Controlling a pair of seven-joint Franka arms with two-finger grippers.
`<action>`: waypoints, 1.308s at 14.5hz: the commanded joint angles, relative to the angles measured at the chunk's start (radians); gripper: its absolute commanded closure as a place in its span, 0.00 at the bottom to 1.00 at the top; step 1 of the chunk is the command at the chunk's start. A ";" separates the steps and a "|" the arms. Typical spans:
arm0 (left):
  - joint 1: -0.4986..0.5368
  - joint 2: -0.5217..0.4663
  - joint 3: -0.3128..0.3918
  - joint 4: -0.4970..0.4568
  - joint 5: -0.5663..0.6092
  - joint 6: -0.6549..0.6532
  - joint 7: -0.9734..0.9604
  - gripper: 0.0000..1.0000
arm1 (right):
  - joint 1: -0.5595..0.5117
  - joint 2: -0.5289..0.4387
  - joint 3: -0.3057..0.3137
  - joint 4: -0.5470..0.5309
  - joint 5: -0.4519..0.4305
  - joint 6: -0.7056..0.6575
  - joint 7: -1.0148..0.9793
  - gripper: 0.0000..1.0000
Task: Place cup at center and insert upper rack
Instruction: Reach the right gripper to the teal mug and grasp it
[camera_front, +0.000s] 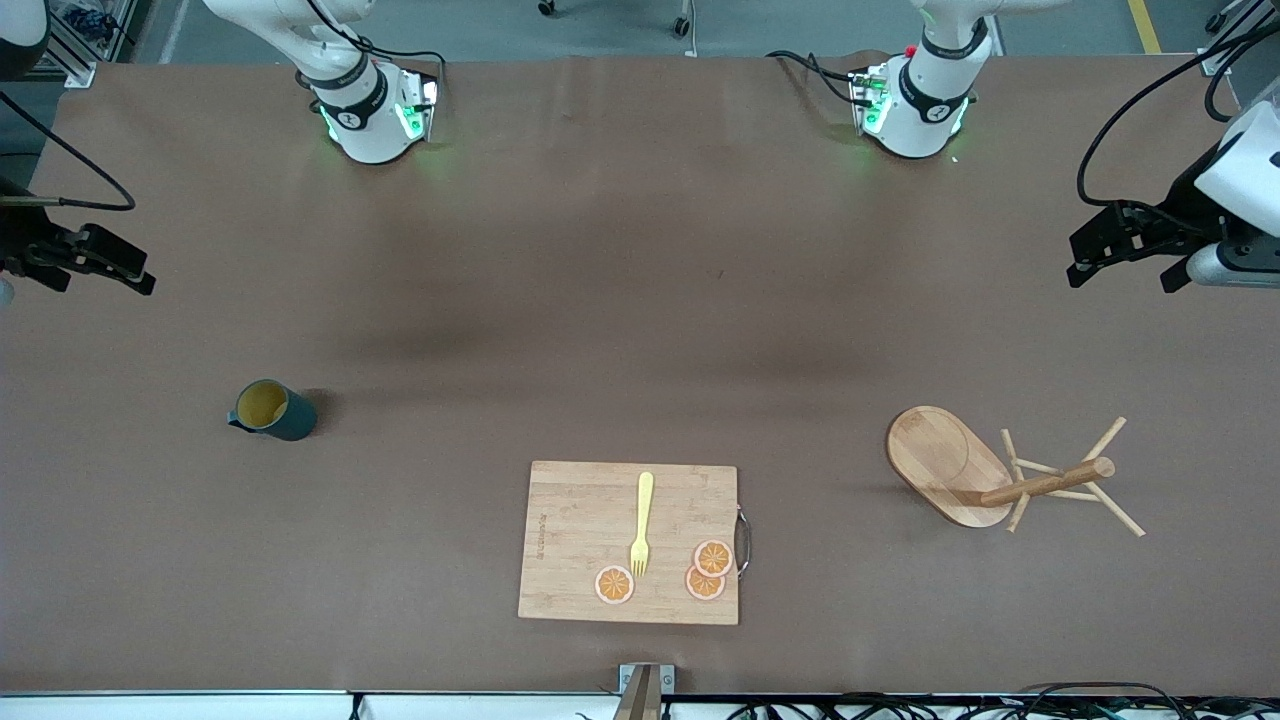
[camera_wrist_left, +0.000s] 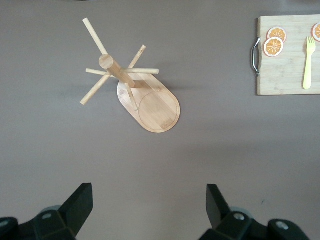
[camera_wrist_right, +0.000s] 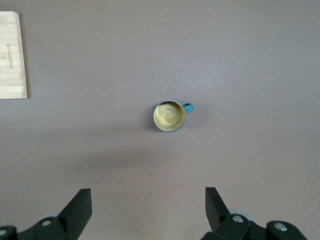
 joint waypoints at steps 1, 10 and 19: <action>0.004 0.006 -0.002 0.019 -0.004 -0.019 0.001 0.00 | -0.001 -0.029 0.001 -0.031 -0.018 0.003 -0.009 0.00; 0.005 0.006 -0.002 0.019 -0.004 -0.019 -0.008 0.00 | -0.005 0.058 -0.001 -0.026 -0.015 0.010 -0.055 0.00; 0.004 0.006 -0.002 0.019 -0.004 -0.019 -0.009 0.00 | -0.001 0.431 0.001 -0.031 -0.010 0.292 -0.055 0.00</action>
